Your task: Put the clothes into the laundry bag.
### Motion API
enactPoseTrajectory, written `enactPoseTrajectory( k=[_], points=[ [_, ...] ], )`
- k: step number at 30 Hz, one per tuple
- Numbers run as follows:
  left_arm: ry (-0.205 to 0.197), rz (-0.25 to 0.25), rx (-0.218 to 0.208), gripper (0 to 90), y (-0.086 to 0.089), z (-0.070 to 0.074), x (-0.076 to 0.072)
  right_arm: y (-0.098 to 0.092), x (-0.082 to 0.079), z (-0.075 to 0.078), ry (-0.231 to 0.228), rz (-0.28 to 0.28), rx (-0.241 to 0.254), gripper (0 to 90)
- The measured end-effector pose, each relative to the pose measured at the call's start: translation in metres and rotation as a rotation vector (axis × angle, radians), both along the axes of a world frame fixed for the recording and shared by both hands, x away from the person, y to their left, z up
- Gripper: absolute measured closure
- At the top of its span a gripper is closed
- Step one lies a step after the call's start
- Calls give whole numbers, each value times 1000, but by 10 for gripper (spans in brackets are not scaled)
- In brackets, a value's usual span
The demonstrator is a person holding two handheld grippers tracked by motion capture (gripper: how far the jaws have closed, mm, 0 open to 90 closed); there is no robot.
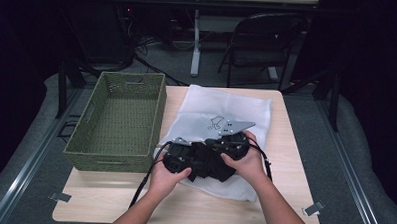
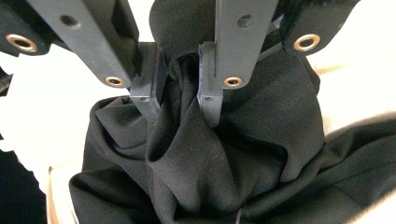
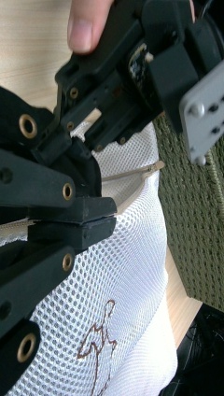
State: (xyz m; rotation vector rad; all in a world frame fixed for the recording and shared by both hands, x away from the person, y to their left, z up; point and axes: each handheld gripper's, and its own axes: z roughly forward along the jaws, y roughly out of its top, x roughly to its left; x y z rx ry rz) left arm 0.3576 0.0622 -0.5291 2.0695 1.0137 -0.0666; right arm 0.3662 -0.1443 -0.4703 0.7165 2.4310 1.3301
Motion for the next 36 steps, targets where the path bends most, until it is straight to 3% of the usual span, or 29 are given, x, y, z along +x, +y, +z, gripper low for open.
enactPoseTrajectory(
  k=[11, 18, 36],
  points=[
    [8, 39, -28, 758, -12, 2, 18, 0, -1, 2, 5, 11, 13, 895],
    [-2, 43, -25, 758, -16, 4, 29, 0, -2, 3, 3, 11, 17, 895],
    [-18, 98, -58, 759, -27, 6, 41, -4, 0, 9, -8, 5, 46, 895]
  ],
)
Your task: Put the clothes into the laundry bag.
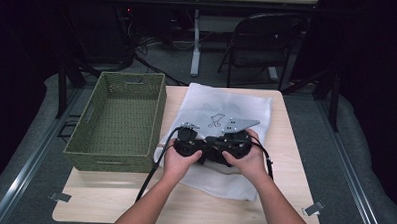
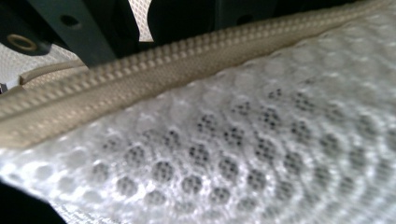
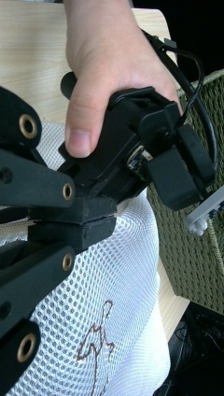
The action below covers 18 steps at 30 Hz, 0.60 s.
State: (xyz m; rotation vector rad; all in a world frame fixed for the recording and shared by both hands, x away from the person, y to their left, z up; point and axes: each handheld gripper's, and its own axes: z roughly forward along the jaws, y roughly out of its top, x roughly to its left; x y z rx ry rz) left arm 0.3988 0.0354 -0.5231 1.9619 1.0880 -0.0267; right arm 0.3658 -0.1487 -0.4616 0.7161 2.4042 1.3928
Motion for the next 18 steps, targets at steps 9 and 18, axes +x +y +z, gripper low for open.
enactPoseTrajectory(
  k=[9, 18],
  points=[
    [-25, 21, -21, 747, -5, -11, 5, 0, 0, -1, 0, 2, -2, 895],
    [-62, 25, 28, 619, -4, -15, 6, -4, 3, -4, 12, -12, -3, 895]
  ],
)
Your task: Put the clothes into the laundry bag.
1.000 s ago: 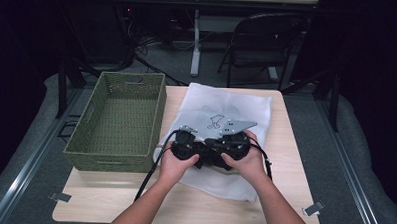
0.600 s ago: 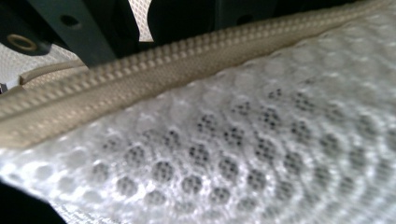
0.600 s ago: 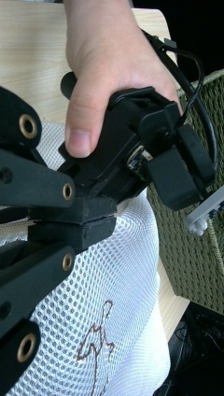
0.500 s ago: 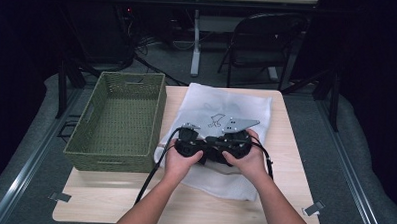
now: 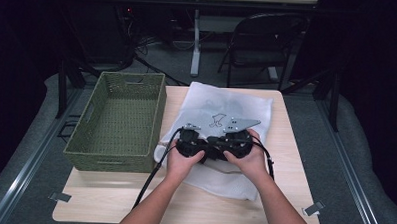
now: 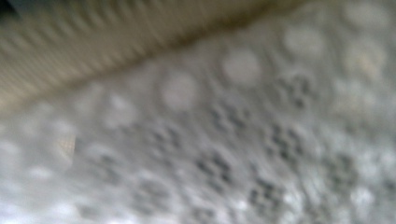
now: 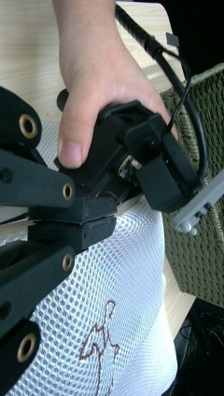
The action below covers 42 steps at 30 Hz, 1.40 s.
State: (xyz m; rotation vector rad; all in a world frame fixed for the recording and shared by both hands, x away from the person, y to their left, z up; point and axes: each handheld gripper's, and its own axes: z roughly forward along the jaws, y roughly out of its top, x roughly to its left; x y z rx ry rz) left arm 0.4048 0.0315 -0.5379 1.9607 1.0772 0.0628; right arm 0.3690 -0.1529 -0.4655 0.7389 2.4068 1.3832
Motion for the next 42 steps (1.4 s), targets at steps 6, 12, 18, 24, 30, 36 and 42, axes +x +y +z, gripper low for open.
enactPoseTrajectory(
  k=[6, 12, 18, 24, 30, 36, 42],
  points=[
    [7, -11, 20, 513, 5, 7, -5, -2, 1, 0, 1, -9, 2, 895],
    [-11, -23, 40, 500, 13, 11, -17, -3, 2, -1, 1, -13, -1, 895],
    [-3, -23, 49, 471, 21, 7, -26, -2, 2, -1, 0, -13, -4, 894],
    [15, -30, 51, 461, 23, -1, -29, -1, 1, -2, -1, -11, -9, 895],
    [31, -41, 55, 461, 15, -11, -29, 0, 1, -2, 0, -12, -10, 895],
    [31, -45, 63, 469, 8, -15, -28, 0, 1, -2, 2, -12, -8, 894],
    [33, -44, 77, 588, 5, -19, -25, 0, 1, -2, 2, -10, -10, 894]
  ],
)
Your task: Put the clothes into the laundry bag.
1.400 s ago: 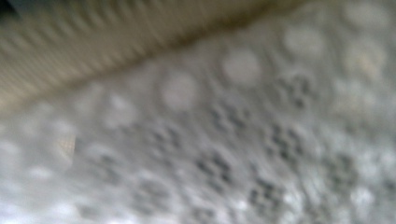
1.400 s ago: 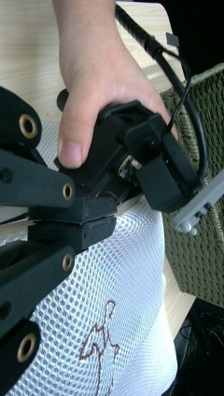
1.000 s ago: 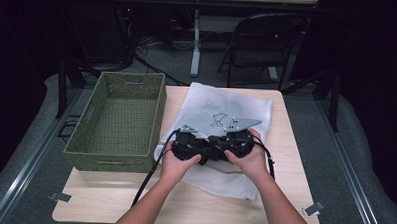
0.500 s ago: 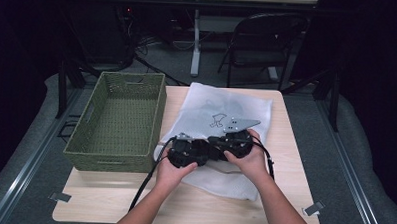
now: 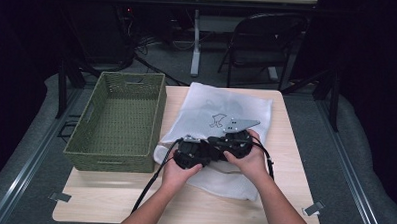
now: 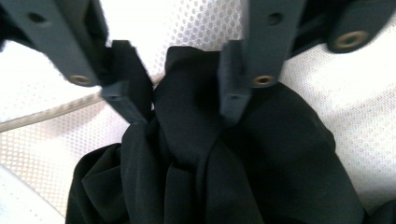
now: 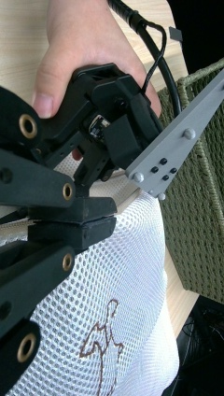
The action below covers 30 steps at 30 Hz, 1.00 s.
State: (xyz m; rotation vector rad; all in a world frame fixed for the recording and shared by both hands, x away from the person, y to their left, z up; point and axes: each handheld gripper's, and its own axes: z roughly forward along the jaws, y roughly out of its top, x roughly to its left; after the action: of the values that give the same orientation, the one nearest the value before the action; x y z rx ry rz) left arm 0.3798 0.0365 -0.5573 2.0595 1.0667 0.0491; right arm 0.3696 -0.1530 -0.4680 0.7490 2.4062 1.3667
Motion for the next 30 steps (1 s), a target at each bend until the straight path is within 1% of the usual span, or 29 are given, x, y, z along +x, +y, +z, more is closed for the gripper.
enactPoseTrajectory(
  k=[2, 5, 7, 8, 10, 12, 14, 16, 17, 20, 23, 27, 30],
  points=[
    [-4, -7, 5, 638, -1, 0, 0, 0, 0, 0, 0, 1, 0, 895],
    [0, -6, 17, 703, -2, -1, 0, 0, 0, -1, -1, 3, -2, 895],
    [3, -3, 17, 748, -3, -1, 0, 1, 0, -1, -1, 3, -2, 895],
    [3, -10, 22, 767, -2, -1, 0, 1, 0, -1, -1, 3, -3, 894],
    [-4, 4, 8, 793, -4, -1, -1, 1, 0, -1, -1, 2, -5, 895],
    [-11, -3, 7, 811, -4, 1, 0, 1, 0, -1, -1, 4, -5, 894],
    [-13, 7, -10, 818, -5, 1, 1, 1, 0, -1, 0, 5, -6, 895],
    [-19, 2, -10, 824, -5, 3, 3, 2, -1, -1, 3, 8, -10, 894],
    [-20, 12, -24, 825, -6, 3, 4, 3, -1, -1, 4, 8, -10, 895],
    [-20, 17, -25, 829, -8, 7, 7, 3, -1, -2, 3, 11, -11, 895],
    [-30, 16, -12, 832, -9, 12, 10, 3, -1, -1, 2, 13, -10, 895],
    [-41, 24, -22, 833, -11, 18, 16, 4, -2, -1, 6, 15, -5, 895],
    [-40, 32, -28, 834, -13, 19, 21, 4, -2, 0, 3, 19, -5, 895]
  ],
)
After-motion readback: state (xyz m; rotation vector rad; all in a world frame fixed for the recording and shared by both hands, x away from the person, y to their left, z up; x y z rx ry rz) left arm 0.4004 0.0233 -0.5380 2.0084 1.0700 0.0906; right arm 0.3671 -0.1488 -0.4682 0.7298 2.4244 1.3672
